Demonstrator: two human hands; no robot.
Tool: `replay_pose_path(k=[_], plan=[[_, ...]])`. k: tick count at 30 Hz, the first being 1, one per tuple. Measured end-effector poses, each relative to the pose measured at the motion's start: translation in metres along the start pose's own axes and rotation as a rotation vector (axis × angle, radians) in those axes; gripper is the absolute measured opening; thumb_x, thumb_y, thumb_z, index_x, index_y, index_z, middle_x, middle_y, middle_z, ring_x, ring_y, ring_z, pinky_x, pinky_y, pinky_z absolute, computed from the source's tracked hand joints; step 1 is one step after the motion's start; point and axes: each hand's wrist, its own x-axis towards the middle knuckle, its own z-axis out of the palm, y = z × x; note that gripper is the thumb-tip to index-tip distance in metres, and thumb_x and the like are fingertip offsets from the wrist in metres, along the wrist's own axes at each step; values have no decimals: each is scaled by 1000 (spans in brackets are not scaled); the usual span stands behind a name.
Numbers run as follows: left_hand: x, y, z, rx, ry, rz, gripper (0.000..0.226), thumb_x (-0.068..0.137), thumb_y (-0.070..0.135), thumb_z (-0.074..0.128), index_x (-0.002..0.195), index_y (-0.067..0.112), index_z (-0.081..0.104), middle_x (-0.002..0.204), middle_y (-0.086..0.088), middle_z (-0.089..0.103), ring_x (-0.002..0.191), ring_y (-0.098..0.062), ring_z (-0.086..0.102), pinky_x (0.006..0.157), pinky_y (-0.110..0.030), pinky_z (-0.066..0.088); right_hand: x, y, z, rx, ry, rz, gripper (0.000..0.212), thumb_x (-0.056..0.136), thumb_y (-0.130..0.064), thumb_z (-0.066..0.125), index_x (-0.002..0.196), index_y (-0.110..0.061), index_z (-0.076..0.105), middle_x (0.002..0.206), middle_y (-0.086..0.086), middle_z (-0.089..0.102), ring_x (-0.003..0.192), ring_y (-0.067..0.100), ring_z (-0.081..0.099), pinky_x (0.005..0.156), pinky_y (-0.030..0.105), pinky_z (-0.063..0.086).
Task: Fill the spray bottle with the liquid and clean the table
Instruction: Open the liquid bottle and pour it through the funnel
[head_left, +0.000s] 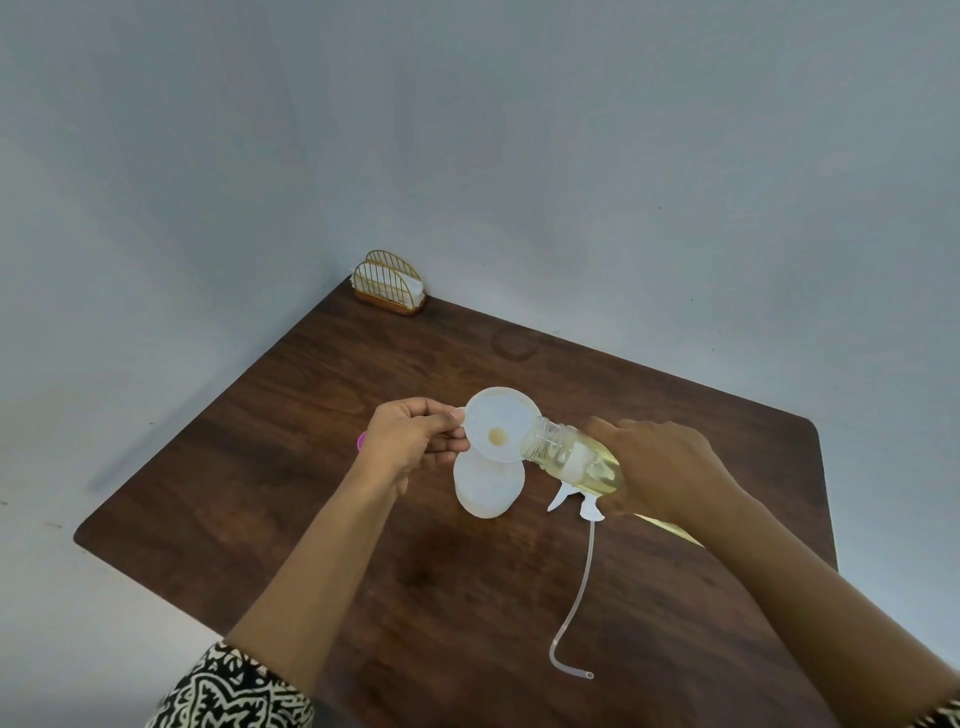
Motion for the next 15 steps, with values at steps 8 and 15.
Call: replay_pose_path(k=[8, 15], plan=[[-1, 0, 1, -3, -1, 0, 9, 86, 11, 70, 93, 7, 73, 78, -9, 75, 65, -13, 73, 55, -23, 56, 0, 1, 0, 4, 1, -7, 73, 69, -55, 70, 131, -39, 34, 103, -11, 62, 88, 16, 62, 60, 25, 37], [-2, 0, 1, -4, -1, 2, 10, 86, 11, 70, 93, 6, 73, 80, -10, 75, 65, -14, 72, 54, -22, 55, 0, 1, -2, -12, -16, -13, 72, 69, -54, 71, 130, -38, 35, 105, -11, 62, 84, 15, 58, 59, 25, 38]])
